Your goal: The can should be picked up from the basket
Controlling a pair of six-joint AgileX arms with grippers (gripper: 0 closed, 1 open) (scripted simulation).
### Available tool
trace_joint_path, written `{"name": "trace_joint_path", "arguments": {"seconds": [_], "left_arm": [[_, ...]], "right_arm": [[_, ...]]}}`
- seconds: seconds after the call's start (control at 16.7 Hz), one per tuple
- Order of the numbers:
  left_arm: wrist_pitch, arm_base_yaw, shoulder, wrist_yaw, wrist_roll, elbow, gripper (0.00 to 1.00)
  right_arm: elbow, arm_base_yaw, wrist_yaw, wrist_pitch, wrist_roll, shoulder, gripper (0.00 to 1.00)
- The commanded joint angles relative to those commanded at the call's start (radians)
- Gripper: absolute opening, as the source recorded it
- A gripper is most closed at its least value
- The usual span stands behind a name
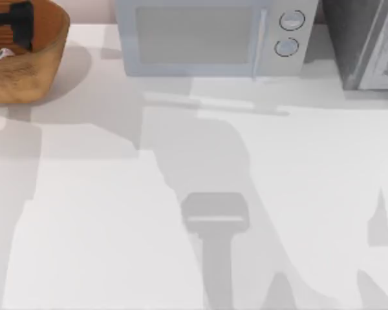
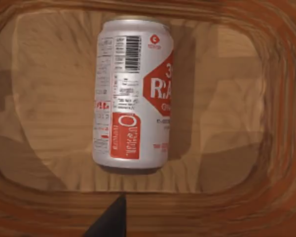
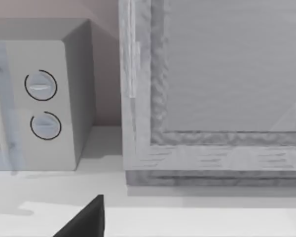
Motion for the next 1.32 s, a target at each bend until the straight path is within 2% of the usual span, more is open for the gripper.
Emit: {"name": "trace_joint_path", "arguments": {"seconds": [0.3, 0.54, 1.02, 1.32], "left_arm": [[-0.164, 0.025, 0.214, 0.005, 0.063, 0.309, 1.00], [-0.224, 0.039, 0.293, 0.000, 0.112, 0.468, 1.00], [-0.224, 0.034, 0.298, -0.001, 0.122, 0.501, 1.00], [-0.135, 0.028, 0.371, -0.005, 0.111, 0.478, 1.00]], "right_arm": [[0.000, 0.000, 0.000, 0.000, 0.000, 0.000, 1.00], [0.000, 0.000, 0.000, 0.000, 0.000, 0.000, 1.00], [0.000, 0.000, 0.000, 0.000, 0.000, 0.000, 1.00], [0.000, 0.000, 0.000, 0.000, 0.000, 0.000, 1.00]]}}
